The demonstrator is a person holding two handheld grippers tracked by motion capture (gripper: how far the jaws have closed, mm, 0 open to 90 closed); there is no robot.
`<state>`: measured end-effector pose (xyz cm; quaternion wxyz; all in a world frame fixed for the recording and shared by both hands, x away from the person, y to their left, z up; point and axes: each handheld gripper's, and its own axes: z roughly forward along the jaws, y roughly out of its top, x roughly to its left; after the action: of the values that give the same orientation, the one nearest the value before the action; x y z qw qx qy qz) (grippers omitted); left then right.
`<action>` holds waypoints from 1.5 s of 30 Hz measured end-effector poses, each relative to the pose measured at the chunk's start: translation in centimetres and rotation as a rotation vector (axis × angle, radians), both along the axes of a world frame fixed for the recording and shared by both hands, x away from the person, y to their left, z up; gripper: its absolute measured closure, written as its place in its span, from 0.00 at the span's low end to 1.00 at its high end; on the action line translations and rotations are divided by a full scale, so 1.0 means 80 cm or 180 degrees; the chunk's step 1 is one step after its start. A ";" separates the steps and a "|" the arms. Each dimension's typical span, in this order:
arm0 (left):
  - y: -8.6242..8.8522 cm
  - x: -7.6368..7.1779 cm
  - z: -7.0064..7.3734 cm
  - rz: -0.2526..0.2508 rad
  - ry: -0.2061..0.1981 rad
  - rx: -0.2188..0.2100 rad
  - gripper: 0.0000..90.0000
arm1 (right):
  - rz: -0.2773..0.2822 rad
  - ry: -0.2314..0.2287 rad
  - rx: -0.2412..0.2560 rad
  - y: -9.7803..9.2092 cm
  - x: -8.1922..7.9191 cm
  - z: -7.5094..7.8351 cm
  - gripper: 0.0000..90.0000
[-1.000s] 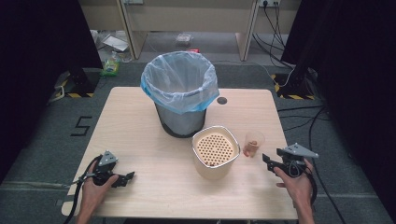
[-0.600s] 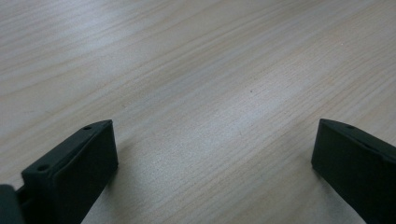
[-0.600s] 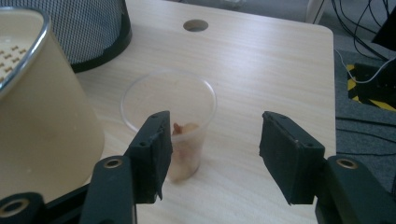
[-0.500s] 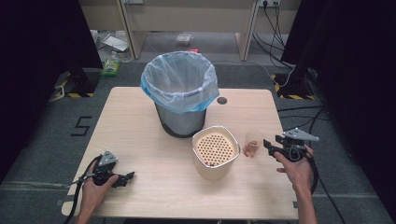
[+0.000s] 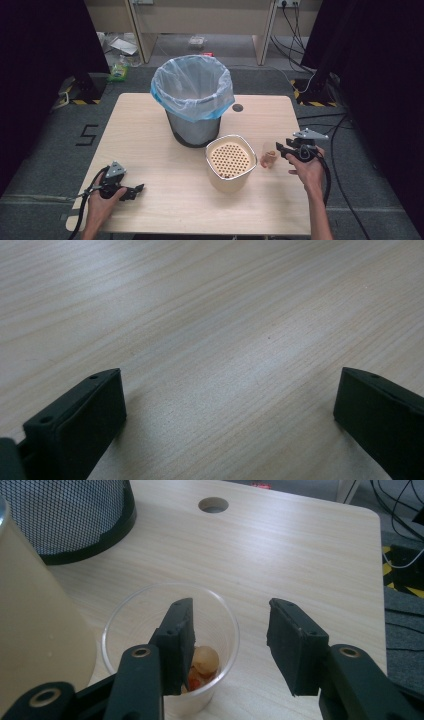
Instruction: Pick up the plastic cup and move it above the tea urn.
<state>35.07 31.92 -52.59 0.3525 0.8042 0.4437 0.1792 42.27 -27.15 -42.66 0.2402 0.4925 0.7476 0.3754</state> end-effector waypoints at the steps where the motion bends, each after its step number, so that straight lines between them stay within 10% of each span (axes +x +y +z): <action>1: 0.000 0.000 0.000 -0.0001 0.0001 0.0001 0.00 | 0.0011 0.0015 -0.0012 0.001 0.003 -0.001 0.61; 24: 0.000 0.000 0.000 0.0001 0.0000 0.0002 0.00 | 0.0183 0.0307 0.0002 0.006 0.022 -0.029 0.90; 45: 0.000 0.000 0.000 0.0000 0.0001 0.0001 0.00 | 0.0278 -0.0437 -0.0206 0.014 0.001 0.016 0.96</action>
<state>35.08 31.92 -52.59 0.3524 0.8043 0.4437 0.1791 42.35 -26.00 -41.38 0.2901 0.4246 0.7618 0.3940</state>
